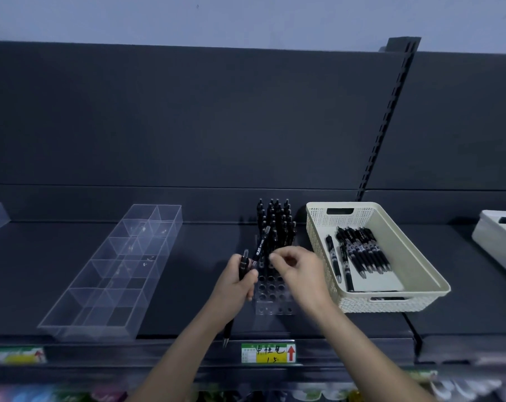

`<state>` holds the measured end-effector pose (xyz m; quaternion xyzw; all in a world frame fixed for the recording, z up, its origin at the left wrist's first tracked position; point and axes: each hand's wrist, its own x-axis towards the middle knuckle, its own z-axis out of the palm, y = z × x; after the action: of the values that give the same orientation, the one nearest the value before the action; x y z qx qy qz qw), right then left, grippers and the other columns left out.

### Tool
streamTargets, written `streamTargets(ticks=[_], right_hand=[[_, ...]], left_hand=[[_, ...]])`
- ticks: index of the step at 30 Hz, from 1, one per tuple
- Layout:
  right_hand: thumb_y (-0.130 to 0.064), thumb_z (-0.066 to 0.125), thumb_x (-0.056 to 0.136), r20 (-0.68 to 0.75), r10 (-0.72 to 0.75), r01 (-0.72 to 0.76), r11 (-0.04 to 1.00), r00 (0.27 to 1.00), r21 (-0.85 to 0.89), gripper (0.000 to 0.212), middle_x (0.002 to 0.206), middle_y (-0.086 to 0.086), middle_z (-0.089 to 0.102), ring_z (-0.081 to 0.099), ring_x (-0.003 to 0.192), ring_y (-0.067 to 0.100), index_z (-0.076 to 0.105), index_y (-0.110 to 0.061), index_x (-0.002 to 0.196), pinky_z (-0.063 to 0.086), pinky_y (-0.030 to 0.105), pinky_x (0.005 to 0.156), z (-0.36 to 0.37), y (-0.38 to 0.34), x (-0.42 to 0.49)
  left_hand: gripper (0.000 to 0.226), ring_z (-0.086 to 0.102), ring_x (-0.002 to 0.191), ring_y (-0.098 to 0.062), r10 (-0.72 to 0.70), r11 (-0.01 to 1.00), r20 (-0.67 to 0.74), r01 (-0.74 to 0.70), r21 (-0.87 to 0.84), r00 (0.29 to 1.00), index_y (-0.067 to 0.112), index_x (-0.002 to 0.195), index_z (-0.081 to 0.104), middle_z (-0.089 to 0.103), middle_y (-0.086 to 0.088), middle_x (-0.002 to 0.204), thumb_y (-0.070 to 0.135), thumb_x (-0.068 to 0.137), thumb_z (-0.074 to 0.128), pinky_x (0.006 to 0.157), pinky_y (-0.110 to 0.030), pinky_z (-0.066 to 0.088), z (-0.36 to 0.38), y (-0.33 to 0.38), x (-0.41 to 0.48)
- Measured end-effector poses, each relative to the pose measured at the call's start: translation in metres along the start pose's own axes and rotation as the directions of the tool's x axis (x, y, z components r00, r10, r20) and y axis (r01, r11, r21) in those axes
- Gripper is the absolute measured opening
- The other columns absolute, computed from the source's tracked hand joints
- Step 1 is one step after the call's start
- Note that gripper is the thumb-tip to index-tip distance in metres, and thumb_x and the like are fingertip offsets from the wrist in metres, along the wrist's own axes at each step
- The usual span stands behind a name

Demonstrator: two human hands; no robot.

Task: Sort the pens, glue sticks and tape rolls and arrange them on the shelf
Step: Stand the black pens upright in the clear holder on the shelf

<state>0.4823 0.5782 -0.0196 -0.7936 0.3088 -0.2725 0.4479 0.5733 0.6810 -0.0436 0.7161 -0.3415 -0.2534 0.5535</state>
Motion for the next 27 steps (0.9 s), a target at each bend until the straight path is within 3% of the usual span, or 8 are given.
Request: streamTargets(ticks=[4, 11, 15, 19, 21, 23, 27], right_hand=[[-0.019, 0.067, 0.083, 0.059, 0.036, -0.044, 0.989, 0.998, 0.139, 0.015, 0.065, -0.007, 0.058, 0.051, 0.058, 0.005, 0.064, -0.016, 0.068, 0.042, 0.019, 0.06, -0.003, -0.004, 0.001], [-0.016, 0.069, 0.078, 0.045, 0.097, -0.103, 0.978, 0.994, 0.181, 0.037, 0.051, 0.0, 0.047, 0.044, 0.054, 0.016, 0.047, -0.021, 0.049, 0.039, 0.035, 0.059, -0.012, 0.007, 0.004], [-0.013, 0.062, 0.086, -0.044, 0.116, -0.104, 0.97, 0.992, 0.218, 0.023, 0.064, 0.006, 0.059, 0.055, 0.065, 0.021, 0.054, -0.012, 0.064, 0.045, 0.036, 0.063, -0.031, 0.007, 0.012], [-0.014, 0.057, 0.09, -0.156, 0.026, -0.017, 0.998, 0.987, 0.054, 0.02, 0.076, 0.009, 0.067, 0.064, 0.071, 0.022, 0.052, -0.015, 0.07, 0.053, 0.042, 0.073, -0.044, 0.01, 0.028], [-0.015, 0.055, 0.092, -0.124, -0.047, 0.034, 0.993, 0.991, -0.111, 0.012, 0.083, 0.008, 0.066, 0.06, 0.075, 0.022, 0.055, -0.01, 0.081, 0.043, 0.028, 0.07, -0.038, 0.01, 0.029], [-0.017, 0.052, 0.094, -0.053, -0.12, 0.102, 0.957, 0.991, -0.27, 0.012, 0.078, 0.005, 0.061, 0.054, 0.069, 0.019, 0.055, -0.005, 0.094, 0.031, 0.021, 0.061, -0.03, 0.011, 0.027], [-0.021, 0.046, 0.096, 0.023, -0.159, 0.153, 0.882, 0.987, -0.446, 0.013, 0.061, -0.007, 0.043, 0.041, 0.054, 0.011, 0.044, -0.012, 0.087, 0.033, 0.026, 0.06, -0.015, 0.017, 0.026]], left_hand=[[0.013, 0.043, 0.049, -0.001, 0.013, 0.999, 0.066, -0.016, 0.034, 0.998, 0.018, 0.085, 0.041, 0.047, 0.002, 0.059, 0.012, 0.096, 0.044, 0.05, -0.01, 0.039, 0.011, 0.006, 0.001], [0.019, 0.043, 0.054, -0.008, 0.037, 0.999, 0.139, -0.042, 0.029, 0.99, 0.023, 0.082, 0.044, 0.048, 0.002, 0.063, 0.011, 0.097, 0.043, 0.051, -0.014, 0.039, 0.023, 0.013, 0.0], [0.023, 0.047, 0.054, -0.009, 0.023, 0.989, -0.01, -0.021, 0.15, 1.0, 0.017, 0.076, 0.047, 0.05, 0.002, 0.063, 0.023, 0.098, 0.042, 0.053, -0.019, 0.04, 0.005, 0.014, 0.004], [0.034, 0.031, 0.051, -0.01, -0.021, 0.966, -0.103, 0.047, 0.254, 0.994, 0.017, 0.07, 0.031, 0.033, 0.004, 0.06, 0.036, 0.096, 0.043, 0.05, -0.024, 0.026, -0.015, 0.008, 0.004], [0.031, 0.028, 0.049, -0.01, -0.115, 0.979, -0.094, 0.129, 0.159, 0.989, 0.018, 0.074, 0.029, 0.034, 0.002, 0.061, 0.037, 0.097, 0.037, 0.046, -0.024, 0.024, -0.015, 0.007, 0.003], [0.024, 0.027, 0.043, -0.009, -0.188, 0.981, -0.057, 0.191, 0.046, 0.981, 0.016, 0.078, 0.029, 0.037, -0.002, 0.062, 0.029, 0.098, 0.03, 0.043, -0.023, 0.022, -0.013, 0.006, 0.003], [0.02, 0.031, 0.044, -0.011, -0.142, 0.99, 0.013, 0.143, -0.014, 0.99, 0.012, 0.082, 0.034, 0.044, -0.008, 0.068, 0.021, 0.1, 0.033, 0.043, -0.024, 0.025, -0.016, 0.005, -0.001]])
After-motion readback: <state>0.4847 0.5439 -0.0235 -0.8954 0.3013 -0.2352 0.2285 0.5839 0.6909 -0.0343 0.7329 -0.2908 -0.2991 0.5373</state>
